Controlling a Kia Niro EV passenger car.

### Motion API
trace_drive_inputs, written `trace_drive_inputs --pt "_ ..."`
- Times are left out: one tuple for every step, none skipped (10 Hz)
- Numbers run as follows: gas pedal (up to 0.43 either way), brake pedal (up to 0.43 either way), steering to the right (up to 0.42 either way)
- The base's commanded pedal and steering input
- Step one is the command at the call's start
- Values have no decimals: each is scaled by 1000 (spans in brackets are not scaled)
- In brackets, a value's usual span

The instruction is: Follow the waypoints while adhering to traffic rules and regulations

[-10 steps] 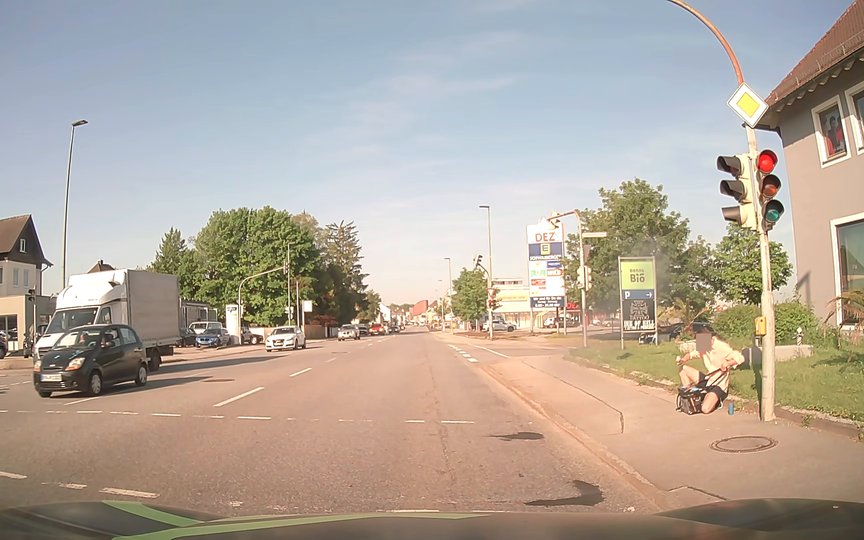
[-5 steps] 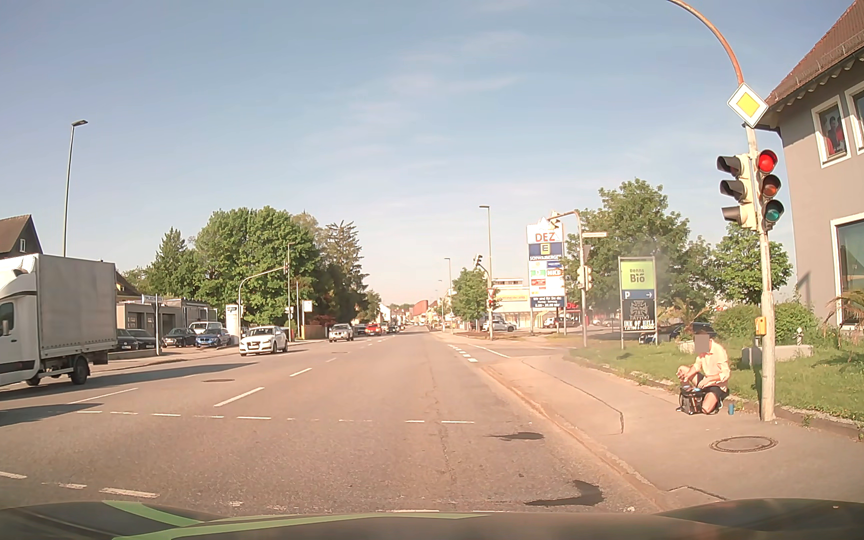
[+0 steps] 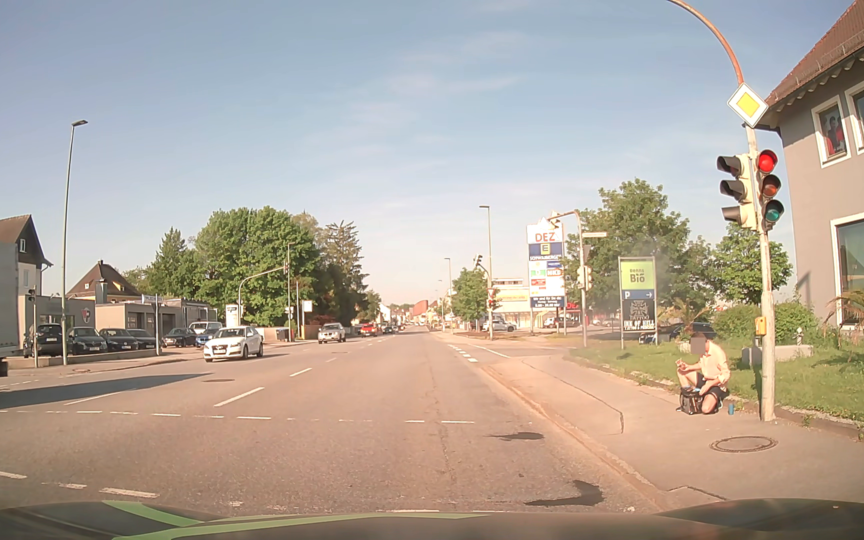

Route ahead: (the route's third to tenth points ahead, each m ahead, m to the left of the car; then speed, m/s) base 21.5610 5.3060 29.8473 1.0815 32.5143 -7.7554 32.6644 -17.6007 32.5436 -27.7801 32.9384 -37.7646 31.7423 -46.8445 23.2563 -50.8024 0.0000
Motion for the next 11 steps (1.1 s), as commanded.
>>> trace_drive_inputs --pt "0 299 -1" --pt "0 299 -1" --pt "0 299 -1" --pt "0 299 -1" --pt "0 299 0" --pt "0 299 0" --pt "0 299 -1" --pt "0 299 -1" --pt "0 299 0" --pt "0 299 -1" --pt "0 299 -1"
